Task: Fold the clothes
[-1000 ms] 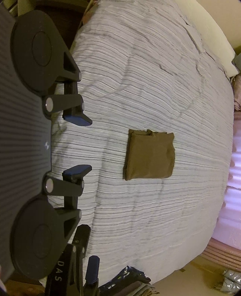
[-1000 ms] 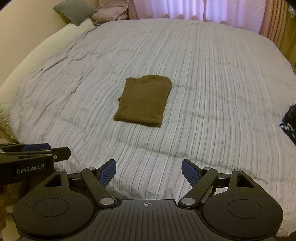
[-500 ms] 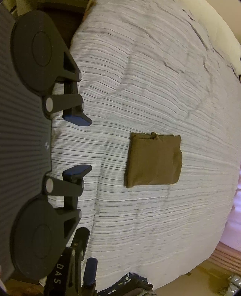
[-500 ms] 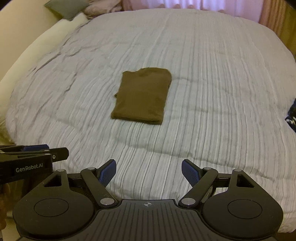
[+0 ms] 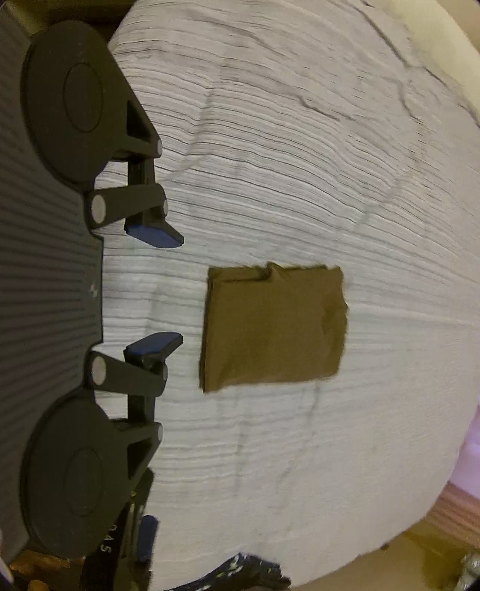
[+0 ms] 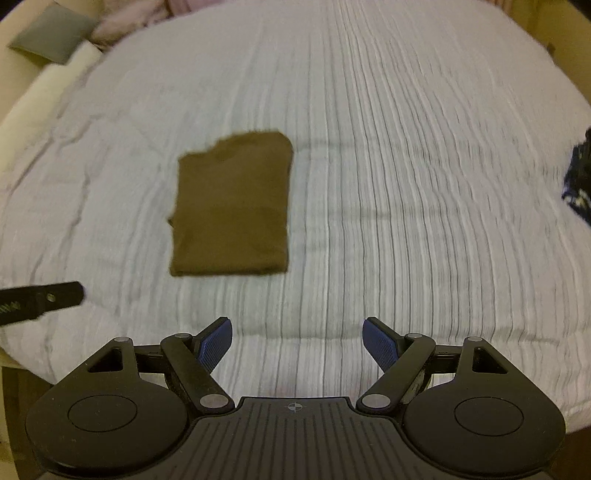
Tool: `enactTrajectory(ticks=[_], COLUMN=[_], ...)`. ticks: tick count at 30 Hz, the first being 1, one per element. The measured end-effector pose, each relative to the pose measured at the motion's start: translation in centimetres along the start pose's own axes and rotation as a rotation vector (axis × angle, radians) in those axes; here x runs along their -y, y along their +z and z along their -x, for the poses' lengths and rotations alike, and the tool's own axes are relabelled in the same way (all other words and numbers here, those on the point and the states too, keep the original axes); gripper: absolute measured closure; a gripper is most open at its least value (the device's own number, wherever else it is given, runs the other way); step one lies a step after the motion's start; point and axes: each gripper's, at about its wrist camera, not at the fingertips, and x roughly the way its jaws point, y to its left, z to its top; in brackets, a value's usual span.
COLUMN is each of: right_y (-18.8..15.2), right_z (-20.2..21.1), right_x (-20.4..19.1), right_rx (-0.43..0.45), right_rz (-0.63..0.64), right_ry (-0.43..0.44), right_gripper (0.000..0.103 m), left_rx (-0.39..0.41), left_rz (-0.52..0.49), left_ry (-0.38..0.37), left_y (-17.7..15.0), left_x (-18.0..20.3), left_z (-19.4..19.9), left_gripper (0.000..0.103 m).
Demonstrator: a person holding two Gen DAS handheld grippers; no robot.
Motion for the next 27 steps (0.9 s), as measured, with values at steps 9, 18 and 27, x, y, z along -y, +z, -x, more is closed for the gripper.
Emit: enactTrajectory(ticks=[9,18,27], right_y=[1.5,4.4,6.5], right_z=[-5.3,-12.0,-15.1], right_x=[3.0,10.0,17.4], right_rx=[-0.099,-0.120,-0.045], right_rz=[0.046,0.080,-0.103], right_ry=[-0.006,0.078,0.157], right_gripper=[0.022,0.022,0.022], left_rx=[-0.114,0.050,0.322], left_rz=[0.355,0.890,1.168], left_ry=[-0.147,-0.412,-0.480], left_y=[-1.6,-7.0,-9.7], left_x=[-2.9,-3.0,-2.5], left_z=[-6.9,-15.1,-22.5], left_gripper=[0.057,0.057,0.057])
